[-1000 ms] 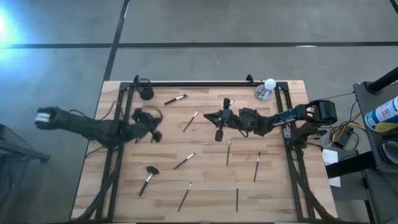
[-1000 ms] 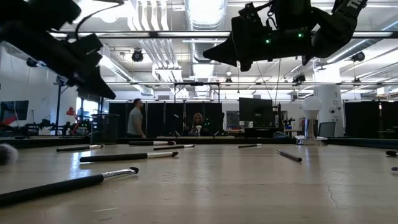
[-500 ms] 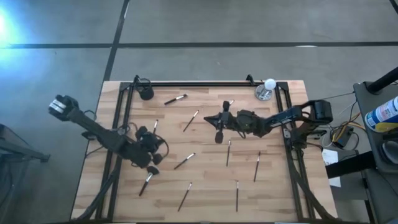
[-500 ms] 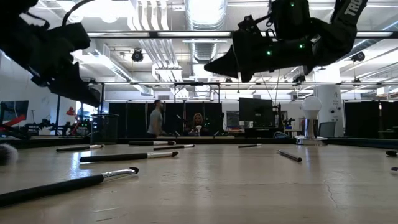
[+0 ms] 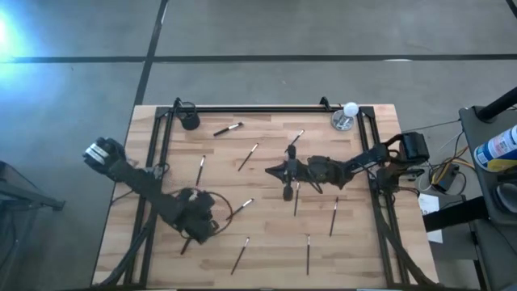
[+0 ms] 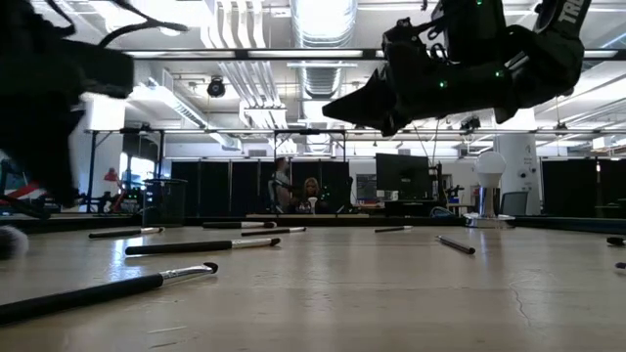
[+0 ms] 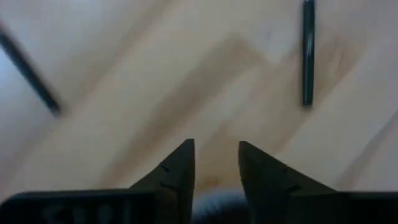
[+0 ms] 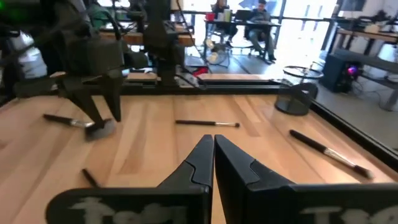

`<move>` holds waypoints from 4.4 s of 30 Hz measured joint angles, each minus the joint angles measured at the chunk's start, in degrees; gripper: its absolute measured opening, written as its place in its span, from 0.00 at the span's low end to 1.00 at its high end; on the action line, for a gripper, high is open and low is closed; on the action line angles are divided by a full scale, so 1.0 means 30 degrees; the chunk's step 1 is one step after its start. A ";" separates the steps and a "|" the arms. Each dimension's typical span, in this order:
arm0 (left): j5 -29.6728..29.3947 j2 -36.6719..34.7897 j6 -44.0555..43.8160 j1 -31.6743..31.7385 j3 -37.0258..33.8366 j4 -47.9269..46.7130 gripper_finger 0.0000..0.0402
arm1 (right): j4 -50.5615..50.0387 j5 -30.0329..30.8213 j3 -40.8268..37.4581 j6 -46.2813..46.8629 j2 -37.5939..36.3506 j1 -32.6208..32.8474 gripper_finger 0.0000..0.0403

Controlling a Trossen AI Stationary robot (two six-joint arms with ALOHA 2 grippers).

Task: Pick & Place Makeup Supplies
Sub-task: Put the makeup brush into the makeup holder

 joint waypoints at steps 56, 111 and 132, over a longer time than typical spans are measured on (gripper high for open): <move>-1.7596 -0.3298 1.5100 -0.1055 -0.5054 1.8889 0.00 | -0.0018 -0.1685 0.1080 0.1245 0.0754 0.2105 0.03; -0.9012 -0.1835 2.6936 0.4858 -0.4490 3.4601 0.13 | -0.3235 0.2690 0.5493 0.3481 0.2748 0.3272 0.09; -1.0251 -0.1777 2.3881 0.4863 -0.4060 3.0469 0.37 | -0.3104 0.7743 0.5755 0.3197 0.2280 0.3399 0.09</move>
